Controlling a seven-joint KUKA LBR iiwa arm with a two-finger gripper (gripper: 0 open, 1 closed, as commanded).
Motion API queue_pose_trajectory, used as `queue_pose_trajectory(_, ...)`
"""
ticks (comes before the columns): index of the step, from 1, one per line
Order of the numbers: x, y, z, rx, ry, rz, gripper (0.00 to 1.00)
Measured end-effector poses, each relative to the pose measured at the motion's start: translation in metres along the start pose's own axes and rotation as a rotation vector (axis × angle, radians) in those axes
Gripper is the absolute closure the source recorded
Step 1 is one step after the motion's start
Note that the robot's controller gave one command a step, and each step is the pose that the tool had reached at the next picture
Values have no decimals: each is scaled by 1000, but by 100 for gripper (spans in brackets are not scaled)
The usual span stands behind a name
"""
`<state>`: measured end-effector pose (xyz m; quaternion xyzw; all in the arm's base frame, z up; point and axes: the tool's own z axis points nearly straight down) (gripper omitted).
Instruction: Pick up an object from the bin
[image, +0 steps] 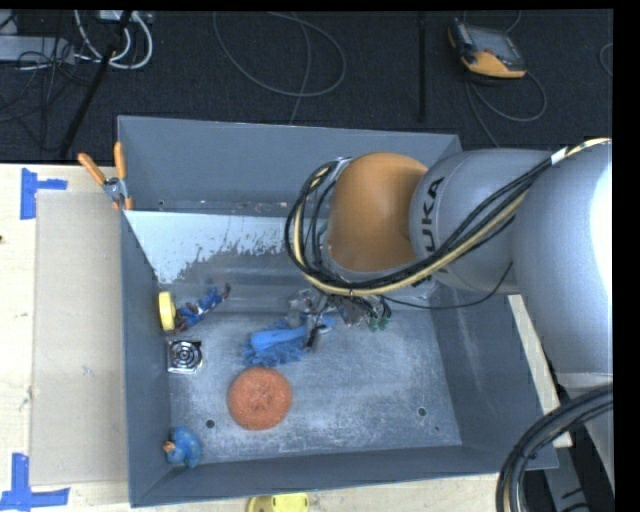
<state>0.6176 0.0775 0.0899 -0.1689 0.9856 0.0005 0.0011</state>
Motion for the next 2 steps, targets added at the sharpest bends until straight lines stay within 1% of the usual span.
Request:
queue_pose_trajectory(1,0,0,0,0,0,-1,100)
queue_pose_trajectory(2,31,17,-172,1,-2,67,100)
